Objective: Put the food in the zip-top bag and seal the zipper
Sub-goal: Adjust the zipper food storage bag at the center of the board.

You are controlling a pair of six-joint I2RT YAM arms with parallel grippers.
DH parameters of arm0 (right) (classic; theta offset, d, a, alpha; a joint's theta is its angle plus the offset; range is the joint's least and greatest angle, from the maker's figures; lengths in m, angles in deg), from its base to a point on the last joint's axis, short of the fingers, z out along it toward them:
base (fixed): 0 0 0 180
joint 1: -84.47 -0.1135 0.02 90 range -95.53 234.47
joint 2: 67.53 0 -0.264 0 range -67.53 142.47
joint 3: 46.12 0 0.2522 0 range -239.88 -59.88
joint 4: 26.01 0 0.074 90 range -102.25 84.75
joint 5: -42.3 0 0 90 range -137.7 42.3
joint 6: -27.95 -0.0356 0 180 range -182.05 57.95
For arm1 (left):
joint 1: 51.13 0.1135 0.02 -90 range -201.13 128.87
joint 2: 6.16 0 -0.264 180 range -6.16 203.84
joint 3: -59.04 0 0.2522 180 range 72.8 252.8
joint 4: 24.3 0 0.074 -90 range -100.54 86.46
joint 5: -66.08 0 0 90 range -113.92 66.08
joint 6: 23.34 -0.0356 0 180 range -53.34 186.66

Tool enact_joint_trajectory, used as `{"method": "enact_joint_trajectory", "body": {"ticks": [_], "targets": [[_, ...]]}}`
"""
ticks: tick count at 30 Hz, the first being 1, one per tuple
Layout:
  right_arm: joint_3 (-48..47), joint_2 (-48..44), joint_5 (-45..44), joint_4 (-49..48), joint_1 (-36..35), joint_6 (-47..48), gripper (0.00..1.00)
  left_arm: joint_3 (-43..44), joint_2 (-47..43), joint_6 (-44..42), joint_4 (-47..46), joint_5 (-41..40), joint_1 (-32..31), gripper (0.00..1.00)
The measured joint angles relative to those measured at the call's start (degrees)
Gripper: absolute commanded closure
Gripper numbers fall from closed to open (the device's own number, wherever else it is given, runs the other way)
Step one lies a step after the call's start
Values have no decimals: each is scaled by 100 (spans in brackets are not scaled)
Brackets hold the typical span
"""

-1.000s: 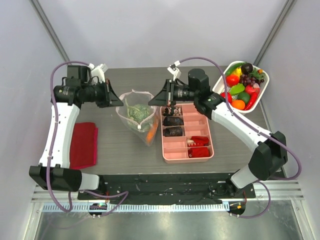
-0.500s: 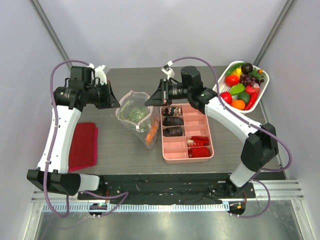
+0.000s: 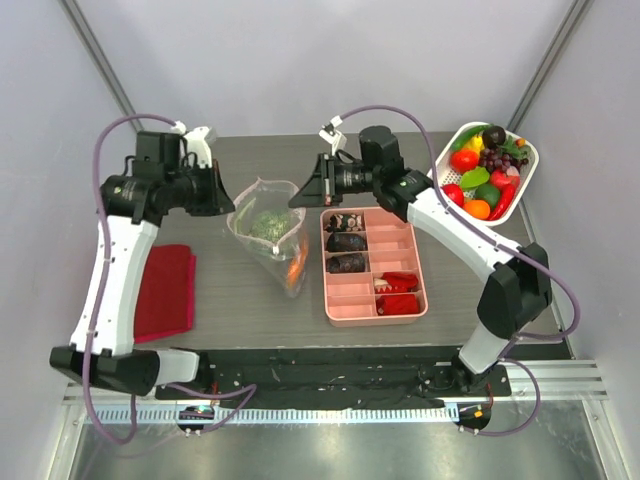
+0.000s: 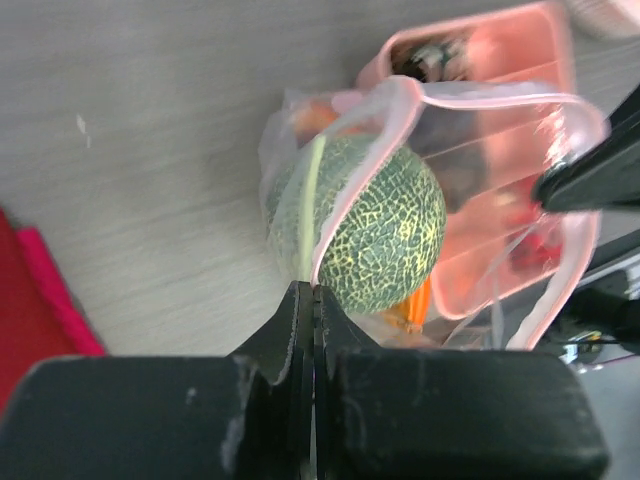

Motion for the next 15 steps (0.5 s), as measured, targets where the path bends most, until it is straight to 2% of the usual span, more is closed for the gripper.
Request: {"method": "enact_joint_trajectory", "body": {"ticks": [4,7,10,15], "targets": [[302,546,-118,496,319,435,99,-511,612,-162,229,-195,-17,100],[256,855,-107,929,422,627,99,-525,833,-219,315,-61,-28,100],[-197,820,17,1198,411,660,99,-358,369,-188,63,55,-57,100],[-772,210,249,898,354,610,99,413,-396,-168,-210,173,-63,100]]}}
